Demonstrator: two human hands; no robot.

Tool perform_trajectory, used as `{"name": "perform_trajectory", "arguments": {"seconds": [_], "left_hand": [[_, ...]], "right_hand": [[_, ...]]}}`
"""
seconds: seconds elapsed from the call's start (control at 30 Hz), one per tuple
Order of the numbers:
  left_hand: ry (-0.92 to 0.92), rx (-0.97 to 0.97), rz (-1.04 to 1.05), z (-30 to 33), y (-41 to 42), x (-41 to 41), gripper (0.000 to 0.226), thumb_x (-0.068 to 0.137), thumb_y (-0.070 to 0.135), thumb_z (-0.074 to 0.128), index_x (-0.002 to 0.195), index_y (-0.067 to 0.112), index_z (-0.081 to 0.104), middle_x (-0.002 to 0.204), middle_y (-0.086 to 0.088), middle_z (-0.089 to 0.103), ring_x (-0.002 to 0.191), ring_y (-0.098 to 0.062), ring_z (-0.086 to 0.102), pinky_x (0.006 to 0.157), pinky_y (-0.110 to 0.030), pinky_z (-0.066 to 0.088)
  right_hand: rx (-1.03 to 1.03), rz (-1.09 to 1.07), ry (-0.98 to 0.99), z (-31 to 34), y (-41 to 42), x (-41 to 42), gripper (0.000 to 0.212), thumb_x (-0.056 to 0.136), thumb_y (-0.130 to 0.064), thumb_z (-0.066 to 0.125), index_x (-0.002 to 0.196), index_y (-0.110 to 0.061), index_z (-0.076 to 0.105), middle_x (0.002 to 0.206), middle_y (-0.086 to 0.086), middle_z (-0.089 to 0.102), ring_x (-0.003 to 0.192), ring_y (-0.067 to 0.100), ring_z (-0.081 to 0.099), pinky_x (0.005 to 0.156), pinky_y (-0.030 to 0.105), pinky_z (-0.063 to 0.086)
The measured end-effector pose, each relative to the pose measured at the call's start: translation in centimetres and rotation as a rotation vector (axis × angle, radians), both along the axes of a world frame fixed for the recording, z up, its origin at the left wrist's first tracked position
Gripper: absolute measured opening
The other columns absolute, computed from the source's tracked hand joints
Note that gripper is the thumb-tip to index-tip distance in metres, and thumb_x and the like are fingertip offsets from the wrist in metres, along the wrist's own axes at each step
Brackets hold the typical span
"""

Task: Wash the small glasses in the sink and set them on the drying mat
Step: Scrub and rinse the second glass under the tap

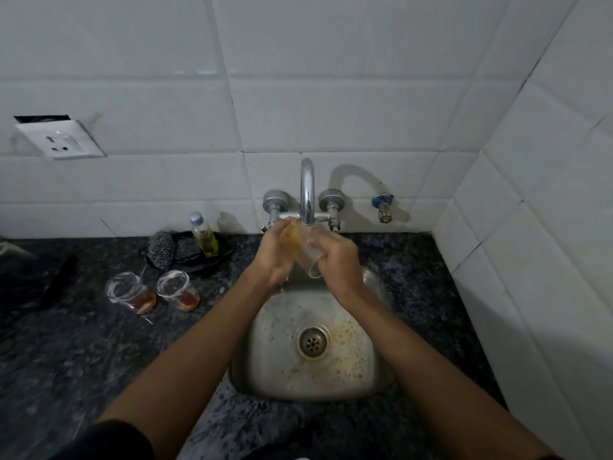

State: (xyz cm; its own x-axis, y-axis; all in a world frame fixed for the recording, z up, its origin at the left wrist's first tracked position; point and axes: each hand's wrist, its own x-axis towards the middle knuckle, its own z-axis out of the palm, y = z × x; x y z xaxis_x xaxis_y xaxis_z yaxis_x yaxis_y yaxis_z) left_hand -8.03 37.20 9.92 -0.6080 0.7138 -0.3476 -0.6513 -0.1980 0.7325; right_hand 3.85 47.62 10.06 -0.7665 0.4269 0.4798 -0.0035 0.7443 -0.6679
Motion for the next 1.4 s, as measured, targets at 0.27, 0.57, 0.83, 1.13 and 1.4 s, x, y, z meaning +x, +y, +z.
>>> {"name": "perform_trajectory", "arguments": {"seconds": [0.27, 0.57, 0.83, 1.13, 1.4], "left_hand": [[-0.052, -0.006, 0.073, -0.3, 0.2, -0.2, 0.041, 0.107, 0.043, 0.057, 0.106, 0.006, 0.075, 0.104, -0.016, 0.075, 0.092, -0.027, 0.076, 0.094, -0.046, 0.056], [-0.042, -0.004, 0.039, -1.0, -0.3, -0.1, 0.03, 0.103, 0.036, 0.061, 0.113, 0.01, 0.071, 0.11, -0.015, 0.071, 0.097, -0.029, 0.071, 0.094, -0.047, 0.055], [-0.008, -0.061, 0.039, -1.4, -0.2, 0.0, 0.039, 0.099, 0.038, 0.069, 0.121, 0.007, 0.071, 0.11, -0.013, 0.075, 0.1, -0.029, 0.072, 0.088, -0.043, 0.059], [-0.001, -0.046, 0.026, -0.9, 0.0, 0.0, 0.029, 0.094, 0.032, 0.075, 0.11, 0.009, 0.069, 0.105, -0.015, 0.072, 0.093, -0.027, 0.073, 0.09, -0.044, 0.06], [0.025, -0.182, -0.018, -0.9, -0.2, 0.2, 0.047, 0.094, 0.045, 0.072, 0.123, 0.008, 0.071, 0.107, -0.012, 0.076, 0.093, -0.025, 0.074, 0.08, -0.041, 0.061]], "right_hand": [[-0.044, -0.058, 0.007, 0.1, -0.2, -0.2, 0.025, 0.099, -0.003, 0.066, 0.123, -0.004, 0.075, 0.107, 0.011, 0.078, 0.094, 0.019, 0.074, 0.087, 0.034, 0.062], [-0.034, -0.081, -0.038, 0.5, -0.7, -0.3, 0.024, 0.098, -0.007, 0.068, 0.12, -0.006, 0.075, 0.106, 0.004, 0.078, 0.088, 0.011, 0.07, 0.077, 0.01, 0.048], [0.009, -0.054, -0.023, 0.0, -0.9, -0.3, 0.032, 0.096, -0.008, 0.072, 0.127, -0.008, 0.074, 0.117, 0.01, 0.077, 0.103, 0.021, 0.074, 0.092, 0.031, 0.06], [0.163, -0.005, -0.049, -0.3, -0.4, -0.1, 0.032, 0.093, -0.013, 0.077, 0.125, -0.01, 0.075, 0.11, 0.006, 0.078, 0.095, 0.018, 0.075, 0.082, 0.031, 0.061], [0.347, 0.058, -0.032, 0.2, -0.1, 0.2, 0.045, 0.081, -0.009, 0.086, 0.124, -0.008, 0.073, 0.114, 0.01, 0.076, 0.096, 0.024, 0.074, 0.086, 0.031, 0.06]]}}
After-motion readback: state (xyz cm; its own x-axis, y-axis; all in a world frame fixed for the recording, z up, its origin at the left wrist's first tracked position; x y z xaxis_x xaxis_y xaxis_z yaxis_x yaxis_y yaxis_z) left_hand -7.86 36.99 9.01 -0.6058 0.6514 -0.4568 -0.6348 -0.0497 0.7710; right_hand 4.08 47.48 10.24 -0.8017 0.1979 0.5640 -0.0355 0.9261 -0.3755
